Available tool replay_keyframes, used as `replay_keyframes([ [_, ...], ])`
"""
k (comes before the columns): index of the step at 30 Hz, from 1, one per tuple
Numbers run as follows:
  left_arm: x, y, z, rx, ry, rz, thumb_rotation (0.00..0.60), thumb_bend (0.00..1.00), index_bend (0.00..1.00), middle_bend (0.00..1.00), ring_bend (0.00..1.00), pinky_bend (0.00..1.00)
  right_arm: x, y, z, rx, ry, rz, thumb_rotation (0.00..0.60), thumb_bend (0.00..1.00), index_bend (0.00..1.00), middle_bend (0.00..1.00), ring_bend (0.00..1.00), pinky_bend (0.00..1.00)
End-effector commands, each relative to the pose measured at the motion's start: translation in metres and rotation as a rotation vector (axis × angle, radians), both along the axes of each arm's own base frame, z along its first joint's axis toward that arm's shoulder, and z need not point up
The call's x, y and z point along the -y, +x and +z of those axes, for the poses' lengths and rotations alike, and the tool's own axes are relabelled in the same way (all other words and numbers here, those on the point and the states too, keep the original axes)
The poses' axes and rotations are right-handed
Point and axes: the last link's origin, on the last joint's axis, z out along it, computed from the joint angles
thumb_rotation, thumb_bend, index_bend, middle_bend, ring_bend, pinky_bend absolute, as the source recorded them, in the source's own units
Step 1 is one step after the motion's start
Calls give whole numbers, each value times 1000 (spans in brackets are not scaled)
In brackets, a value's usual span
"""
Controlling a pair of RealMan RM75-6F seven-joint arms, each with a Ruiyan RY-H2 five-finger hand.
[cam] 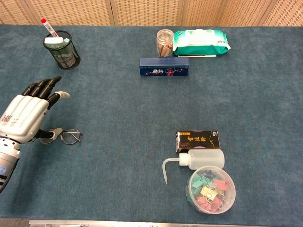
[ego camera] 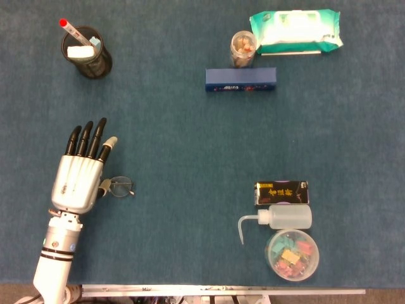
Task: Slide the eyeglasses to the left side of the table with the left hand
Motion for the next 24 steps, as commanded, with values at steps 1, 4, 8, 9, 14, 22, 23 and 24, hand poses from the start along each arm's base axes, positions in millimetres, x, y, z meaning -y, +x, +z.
replay_keyframes([
  [1,0,-1,-2,-5,-5,2,600,121,223,0,14,97,0,0,0,0,1,0,600,0,357,366,267,447],
  [4,0,-2,-3,-8,-7,8,600,121,223,0,14,97,0,0,0,0,0,-1,600,0,357,366,267,447],
  [8,2,-3,-3,3,-4,7,600,120,223,0,14,97,0,0,0,1,-1,-1,600,0,357,366,267,447],
  [9,4,-2,-1,12,1,2,600,120,223,0,14,97,0,0,0,1,0,-1,600,0,357,366,267,447],
  [14,8,9,20,73,57,-44,600,121,223,0,14,97,0,0,-1,0,3,-1,600,0,357,366,267,447],
  [22,12,20,72,135,162,-86,600,120,223,0,14,97,2,1,-5,-10,17,-2,600,0,357,366,267,447],
  [23,12,19,78,139,174,-85,600,120,223,0,14,97,3,1,-5,-11,19,-3,600,0,357,366,267,447],
  [24,12,18,87,142,187,-83,600,120,223,0,14,97,3,1,-6,-12,21,-4,600,0,357,366,267,446],
])
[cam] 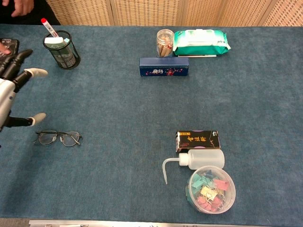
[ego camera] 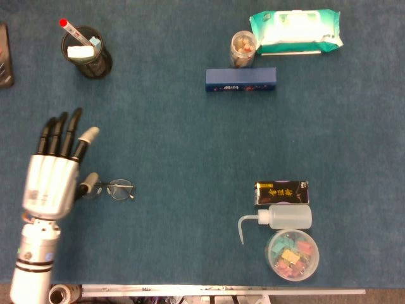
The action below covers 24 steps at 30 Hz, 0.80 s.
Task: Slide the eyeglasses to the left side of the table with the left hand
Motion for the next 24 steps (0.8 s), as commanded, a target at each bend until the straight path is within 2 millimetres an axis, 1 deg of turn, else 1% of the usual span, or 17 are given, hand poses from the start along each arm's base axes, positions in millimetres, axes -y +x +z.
replay_keyframes([
  [1,1,-2,29,22,54,0,600,120,224,0,14,97,1,0,-1,-2,5,-2,600,0,357,366,267,447],
  [5,-2,-10,57,42,99,7,600,120,230,0,14,97,2,0,-4,-9,16,-4,600,0,357,366,267,447],
  [8,-2,-18,78,42,97,-11,600,120,232,0,14,97,3,1,-6,-13,21,-6,600,0,357,366,267,447],
  [12,-1,-30,105,12,116,-21,600,121,232,0,14,97,4,1,-9,-20,31,-9,600,0,357,369,267,447],
  [15,2,-35,118,-16,155,-20,600,121,235,0,14,97,5,2,-11,-26,38,-8,600,0,357,370,267,447],
  [20,8,-42,134,-40,199,-13,600,121,249,2,14,97,6,2,-13,-31,42,-10,600,0,357,370,267,447],
  [24,13,-47,145,-37,235,6,600,121,269,37,14,97,7,3,-16,-40,54,-12,600,0,357,370,267,446],
])
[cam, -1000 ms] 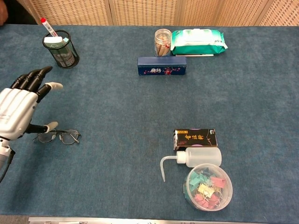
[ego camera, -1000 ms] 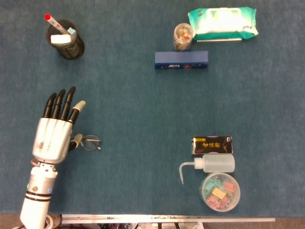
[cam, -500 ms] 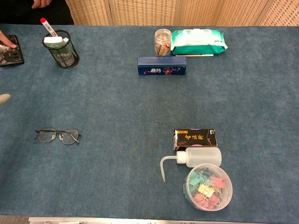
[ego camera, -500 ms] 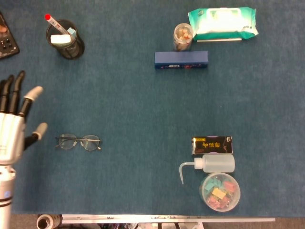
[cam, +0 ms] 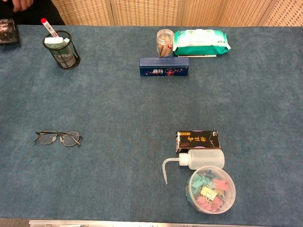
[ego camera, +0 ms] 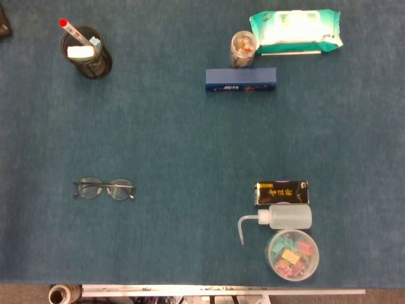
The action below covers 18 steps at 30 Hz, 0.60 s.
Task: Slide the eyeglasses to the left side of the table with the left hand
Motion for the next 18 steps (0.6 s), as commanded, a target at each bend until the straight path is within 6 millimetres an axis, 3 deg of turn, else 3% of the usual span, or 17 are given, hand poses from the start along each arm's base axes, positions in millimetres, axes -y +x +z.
replay_keyframes([
  [1,4,-4,8,13,22,16,600,121,275,49,14,97,1,1,-3,-6,10,-1,600,0,357,370,267,446],
  [18,12,-17,13,38,67,30,600,121,338,182,90,97,4,2,-11,-16,41,-3,600,0,357,370,267,447],
])
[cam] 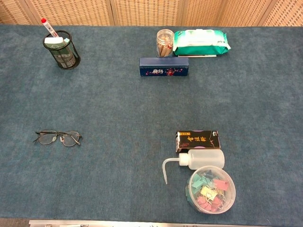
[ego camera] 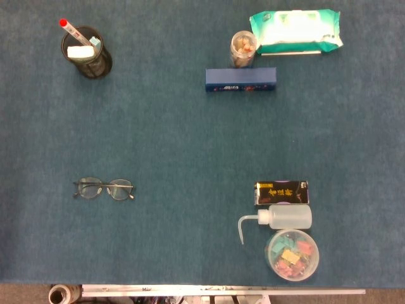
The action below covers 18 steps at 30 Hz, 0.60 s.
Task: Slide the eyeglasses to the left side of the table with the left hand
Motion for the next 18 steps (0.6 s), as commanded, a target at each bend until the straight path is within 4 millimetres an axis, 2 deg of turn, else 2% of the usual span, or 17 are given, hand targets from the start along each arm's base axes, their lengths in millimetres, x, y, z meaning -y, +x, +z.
replay_keyframes([
  [1,1,-1,-2,-6,-13,2,600,121,340,185,91,97,1,1,-1,0,8,4,600,0,357,370,267,447],
  [14,-4,-6,-8,-12,-50,45,600,121,348,198,91,97,5,-1,-3,-1,22,-2,600,0,357,370,267,447],
  [18,-4,-11,-10,-26,-99,105,600,121,348,198,91,97,6,-2,-5,-5,26,-6,600,0,357,370,267,447],
])
